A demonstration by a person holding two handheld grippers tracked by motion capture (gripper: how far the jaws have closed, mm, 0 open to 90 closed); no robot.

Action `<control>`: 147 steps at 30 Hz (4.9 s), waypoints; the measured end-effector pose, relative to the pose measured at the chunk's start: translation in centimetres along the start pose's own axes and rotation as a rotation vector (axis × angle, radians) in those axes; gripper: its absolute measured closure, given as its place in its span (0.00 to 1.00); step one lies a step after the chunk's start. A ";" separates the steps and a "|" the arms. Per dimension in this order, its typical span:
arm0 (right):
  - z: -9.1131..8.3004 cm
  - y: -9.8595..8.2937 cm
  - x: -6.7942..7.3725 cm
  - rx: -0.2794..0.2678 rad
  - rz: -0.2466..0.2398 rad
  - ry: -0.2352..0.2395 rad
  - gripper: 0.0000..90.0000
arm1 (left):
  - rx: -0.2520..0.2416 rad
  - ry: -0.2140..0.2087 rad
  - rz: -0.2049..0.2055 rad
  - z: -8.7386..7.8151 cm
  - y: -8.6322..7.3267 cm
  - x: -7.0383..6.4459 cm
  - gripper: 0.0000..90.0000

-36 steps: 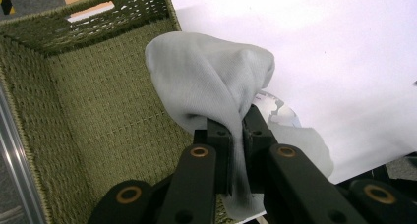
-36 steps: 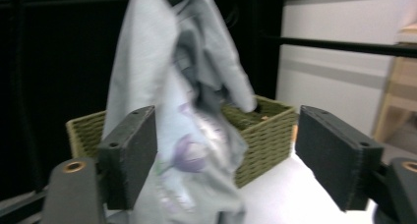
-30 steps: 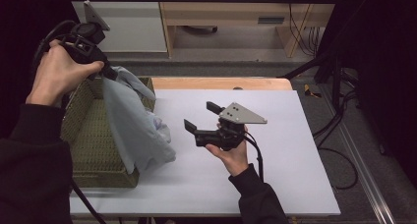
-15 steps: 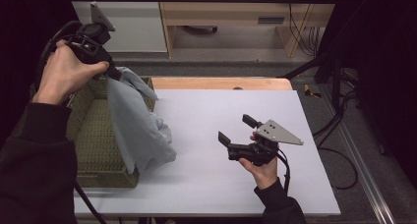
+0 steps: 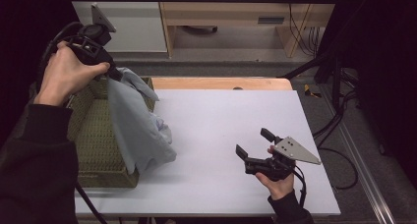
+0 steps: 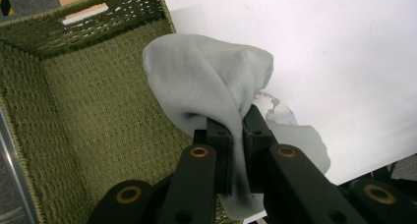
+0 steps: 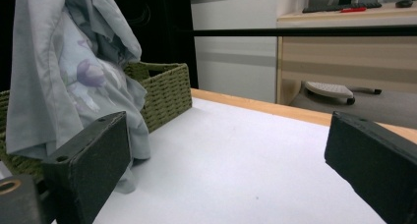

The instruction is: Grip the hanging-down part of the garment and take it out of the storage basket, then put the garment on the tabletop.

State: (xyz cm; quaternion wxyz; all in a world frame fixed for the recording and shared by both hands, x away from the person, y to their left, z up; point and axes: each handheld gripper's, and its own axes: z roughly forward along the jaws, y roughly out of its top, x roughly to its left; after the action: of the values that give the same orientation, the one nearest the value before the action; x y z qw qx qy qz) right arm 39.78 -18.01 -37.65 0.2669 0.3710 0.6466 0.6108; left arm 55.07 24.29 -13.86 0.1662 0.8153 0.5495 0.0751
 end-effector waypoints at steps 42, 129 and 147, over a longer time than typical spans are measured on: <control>-2.6 -4.1 -1.3 0.056 0.003 -0.073 0.01 | -0.005 -0.026 0.010 0.6 0.0 0.2 0.94; -3.1 -4.0 -1.4 0.047 0.015 -0.055 0.02 | 0.083 -0.201 0.467 19.3 -0.5 -19.0 0.93; -3.0 -4.0 -1.5 0.048 0.030 -0.062 0.02 | -0.007 -0.288 0.509 20.6 -2.0 -20.2 0.49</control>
State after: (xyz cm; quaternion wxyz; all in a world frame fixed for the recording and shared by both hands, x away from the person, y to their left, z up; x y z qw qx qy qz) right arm 37.64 -20.89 -41.44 0.2687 0.4056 0.6470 0.5871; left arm 51.84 2.49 -32.59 0.2210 0.9286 0.2980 -0.0004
